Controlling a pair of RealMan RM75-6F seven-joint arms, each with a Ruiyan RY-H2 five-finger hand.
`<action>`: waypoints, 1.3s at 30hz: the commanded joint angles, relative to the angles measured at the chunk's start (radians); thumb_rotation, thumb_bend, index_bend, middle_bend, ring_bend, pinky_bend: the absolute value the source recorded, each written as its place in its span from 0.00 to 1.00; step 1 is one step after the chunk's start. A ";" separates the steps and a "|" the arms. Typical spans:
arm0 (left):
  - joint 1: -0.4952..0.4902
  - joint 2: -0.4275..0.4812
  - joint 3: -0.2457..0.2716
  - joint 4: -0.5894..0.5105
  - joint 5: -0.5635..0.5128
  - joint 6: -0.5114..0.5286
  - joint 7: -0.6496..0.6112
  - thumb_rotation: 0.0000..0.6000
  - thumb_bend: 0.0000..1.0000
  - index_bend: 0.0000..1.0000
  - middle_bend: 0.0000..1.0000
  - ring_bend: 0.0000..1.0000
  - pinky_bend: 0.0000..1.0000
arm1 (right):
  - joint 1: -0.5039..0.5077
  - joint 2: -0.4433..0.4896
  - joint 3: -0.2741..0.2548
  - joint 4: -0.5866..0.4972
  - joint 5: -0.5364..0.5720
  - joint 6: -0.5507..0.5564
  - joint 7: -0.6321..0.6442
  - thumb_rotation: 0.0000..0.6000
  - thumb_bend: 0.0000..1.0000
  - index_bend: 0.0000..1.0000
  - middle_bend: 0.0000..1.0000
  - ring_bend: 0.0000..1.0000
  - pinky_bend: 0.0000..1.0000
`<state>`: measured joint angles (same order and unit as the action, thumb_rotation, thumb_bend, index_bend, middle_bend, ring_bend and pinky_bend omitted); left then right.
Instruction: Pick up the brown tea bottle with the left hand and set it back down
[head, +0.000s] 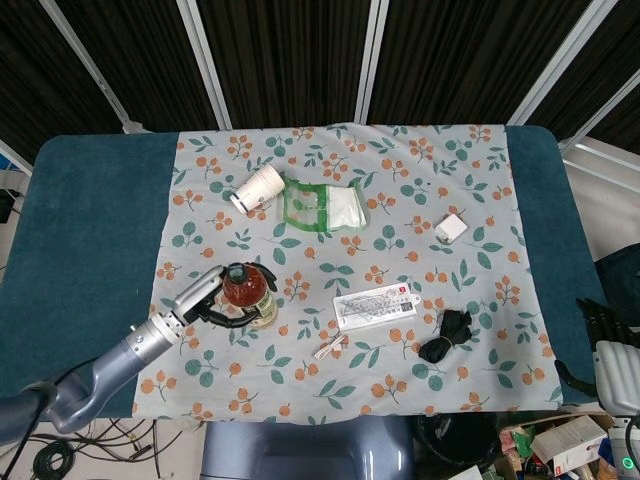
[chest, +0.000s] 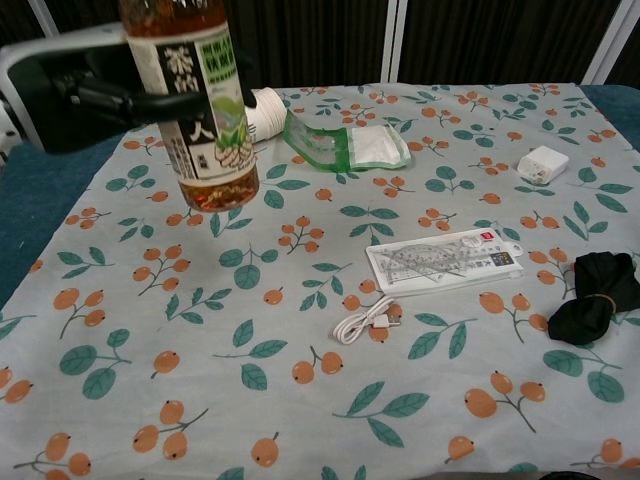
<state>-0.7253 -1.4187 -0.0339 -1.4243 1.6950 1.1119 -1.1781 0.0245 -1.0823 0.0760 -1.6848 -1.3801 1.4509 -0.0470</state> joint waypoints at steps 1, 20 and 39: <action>0.020 -0.085 0.021 0.096 -0.047 -0.022 0.041 1.00 0.55 0.34 0.42 0.37 0.51 | 0.000 -0.002 -0.001 0.003 -0.005 0.003 0.002 1.00 0.19 0.00 0.05 0.06 0.15; 0.005 -0.358 0.018 0.500 -0.101 -0.053 -0.065 1.00 0.53 0.34 0.42 0.35 0.51 | -0.002 -0.001 0.001 0.013 -0.005 0.004 0.016 1.00 0.19 0.00 0.05 0.06 0.15; 0.003 -0.439 0.073 0.679 -0.056 -0.023 -0.062 1.00 0.20 0.01 0.01 0.00 0.25 | 0.000 0.003 0.000 0.015 -0.010 0.000 0.029 1.00 0.19 0.00 0.05 0.06 0.15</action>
<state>-0.7208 -1.8673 0.0306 -0.7436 1.6322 1.0943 -1.2374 0.0243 -1.0796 0.0762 -1.6693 -1.3899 1.4503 -0.0178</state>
